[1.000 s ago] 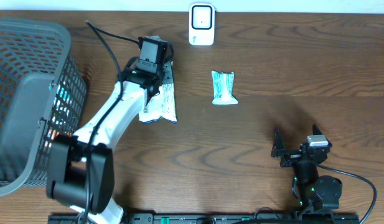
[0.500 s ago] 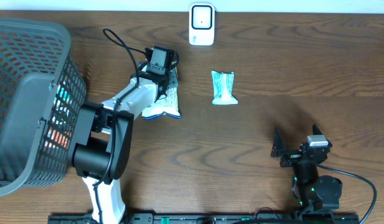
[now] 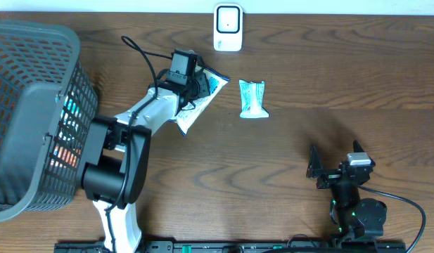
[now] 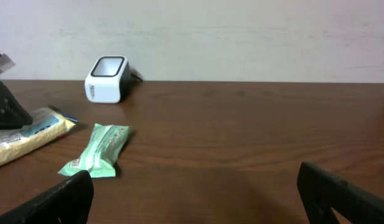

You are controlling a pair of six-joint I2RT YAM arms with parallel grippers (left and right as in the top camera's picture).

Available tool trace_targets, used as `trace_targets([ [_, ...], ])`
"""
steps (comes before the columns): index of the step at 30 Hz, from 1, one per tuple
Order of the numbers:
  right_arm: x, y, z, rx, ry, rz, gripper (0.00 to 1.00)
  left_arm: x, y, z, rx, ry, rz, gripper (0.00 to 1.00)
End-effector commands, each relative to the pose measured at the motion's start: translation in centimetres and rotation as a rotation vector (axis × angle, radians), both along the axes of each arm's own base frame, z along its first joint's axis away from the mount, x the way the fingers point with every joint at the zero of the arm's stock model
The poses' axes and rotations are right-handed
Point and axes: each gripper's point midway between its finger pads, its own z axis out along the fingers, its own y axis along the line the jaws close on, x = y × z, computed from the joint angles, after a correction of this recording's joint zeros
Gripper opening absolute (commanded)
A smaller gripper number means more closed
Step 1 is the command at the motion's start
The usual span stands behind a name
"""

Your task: Scan the item barcode

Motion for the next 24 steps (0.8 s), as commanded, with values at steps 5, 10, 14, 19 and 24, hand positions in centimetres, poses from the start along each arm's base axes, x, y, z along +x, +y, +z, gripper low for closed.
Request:
trace_targets([
  [5,0.0,-0.3,0.0,0.010,0.001,-0.014,0.99,0.1,4.1,10.8,0.147,-0.192,0.077,0.23],
  [10,0.0,-0.3,0.0,0.010,0.001,-0.014,0.99,-3.7,7.1,9.9,0.290,-0.055,0.118,0.10],
  [14,0.0,-0.3,0.0,0.010,0.001,-0.014,0.99,-6.4,6.8,5.9,0.281,0.110,0.088,0.07],
  [19,0.0,-0.3,0.0,0.009,0.001,-0.014,0.99,-7.5,5.2,1.7,0.167,0.252,0.124,0.07],
  [24,0.0,-0.3,0.0,0.010,0.001,-0.014,0.99,-8.2,3.3,-1.3,0.070,0.353,0.110,0.07],
])
